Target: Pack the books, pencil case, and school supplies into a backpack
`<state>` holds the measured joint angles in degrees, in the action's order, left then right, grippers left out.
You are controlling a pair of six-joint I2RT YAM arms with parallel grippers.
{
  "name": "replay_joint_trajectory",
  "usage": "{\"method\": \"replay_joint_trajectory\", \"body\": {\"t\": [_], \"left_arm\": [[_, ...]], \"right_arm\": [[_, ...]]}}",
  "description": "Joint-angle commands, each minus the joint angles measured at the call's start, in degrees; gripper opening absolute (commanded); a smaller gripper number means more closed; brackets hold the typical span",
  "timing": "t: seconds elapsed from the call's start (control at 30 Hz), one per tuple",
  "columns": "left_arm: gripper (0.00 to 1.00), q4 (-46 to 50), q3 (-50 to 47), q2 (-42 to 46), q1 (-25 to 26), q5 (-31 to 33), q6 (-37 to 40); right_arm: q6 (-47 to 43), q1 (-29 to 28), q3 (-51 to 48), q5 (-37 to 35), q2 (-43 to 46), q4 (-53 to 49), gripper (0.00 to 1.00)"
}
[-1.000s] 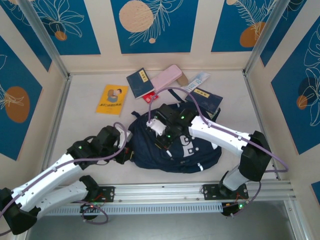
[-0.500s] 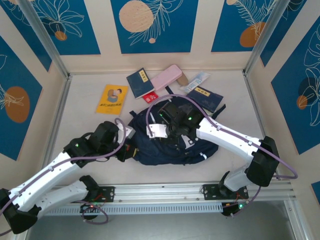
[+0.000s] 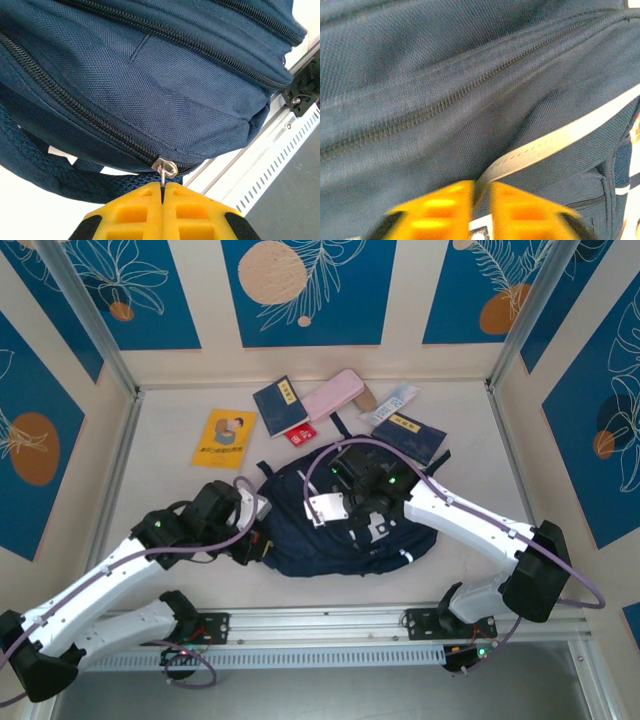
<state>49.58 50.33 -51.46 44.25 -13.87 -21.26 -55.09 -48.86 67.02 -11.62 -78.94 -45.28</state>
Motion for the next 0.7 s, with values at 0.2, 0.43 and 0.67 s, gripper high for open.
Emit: {"method": "replay_joint_trajectory", "body": {"t": [0.2, 0.43, 0.67], "left_arm": [[0.00, -13.80, -3.33, 0.19, -0.68, -7.37, -10.39], [0.00, -14.44, -1.71, -1.18, -0.60, -11.15, -9.11], [0.00, -14.28, 0.15, -1.94, -0.65, -13.45, -8.84]], "right_arm": [[31.24, -1.78, 0.32, 6.54, 12.30, 6.88, 0.52], [50.42, -15.65, -9.38, 3.63, 16.18, 13.25, 0.60], [57.80, -19.94, -17.86, -2.24, 15.98, 23.29, 0.63]]}}
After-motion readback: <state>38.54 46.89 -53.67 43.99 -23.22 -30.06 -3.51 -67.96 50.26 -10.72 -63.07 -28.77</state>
